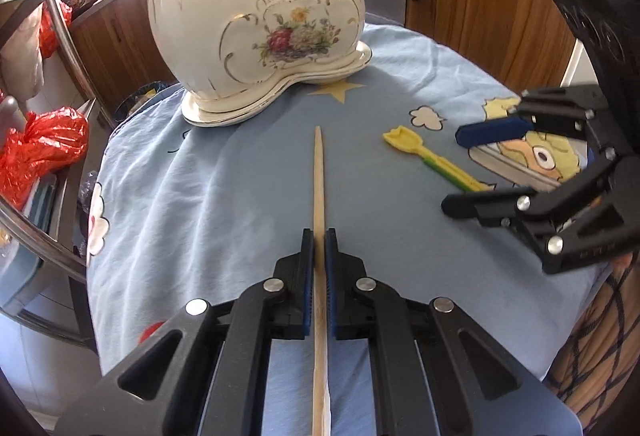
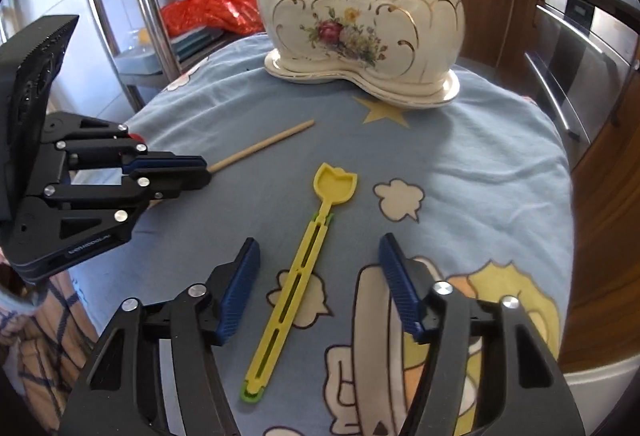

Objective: Organize utensils
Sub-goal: 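Grasp the last wooden chopstick with the left tool while the right tool grasps the last yellow utensil, then lower the chopstick into the tall pot with the left tool while the right tool inserts the yellow utensil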

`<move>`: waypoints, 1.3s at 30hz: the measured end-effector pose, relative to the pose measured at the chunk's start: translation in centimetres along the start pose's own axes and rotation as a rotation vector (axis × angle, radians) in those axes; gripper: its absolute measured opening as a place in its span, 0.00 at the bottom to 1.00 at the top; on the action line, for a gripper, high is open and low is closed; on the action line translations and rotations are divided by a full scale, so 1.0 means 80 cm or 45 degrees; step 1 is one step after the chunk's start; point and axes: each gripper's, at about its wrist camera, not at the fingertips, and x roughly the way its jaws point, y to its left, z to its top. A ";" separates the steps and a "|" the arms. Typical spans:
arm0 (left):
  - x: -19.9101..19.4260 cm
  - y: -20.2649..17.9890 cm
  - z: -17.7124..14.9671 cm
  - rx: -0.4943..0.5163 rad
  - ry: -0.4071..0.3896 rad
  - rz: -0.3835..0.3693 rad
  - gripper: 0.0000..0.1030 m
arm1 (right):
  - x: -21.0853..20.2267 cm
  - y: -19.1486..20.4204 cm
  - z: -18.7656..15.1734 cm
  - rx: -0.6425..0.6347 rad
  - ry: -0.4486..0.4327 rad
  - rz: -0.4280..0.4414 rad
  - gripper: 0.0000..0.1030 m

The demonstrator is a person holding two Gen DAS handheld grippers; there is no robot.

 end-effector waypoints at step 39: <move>0.028 0.014 0.047 0.225 0.363 -0.167 0.04 | 0.021 -0.015 0.046 -0.145 0.398 0.125 0.10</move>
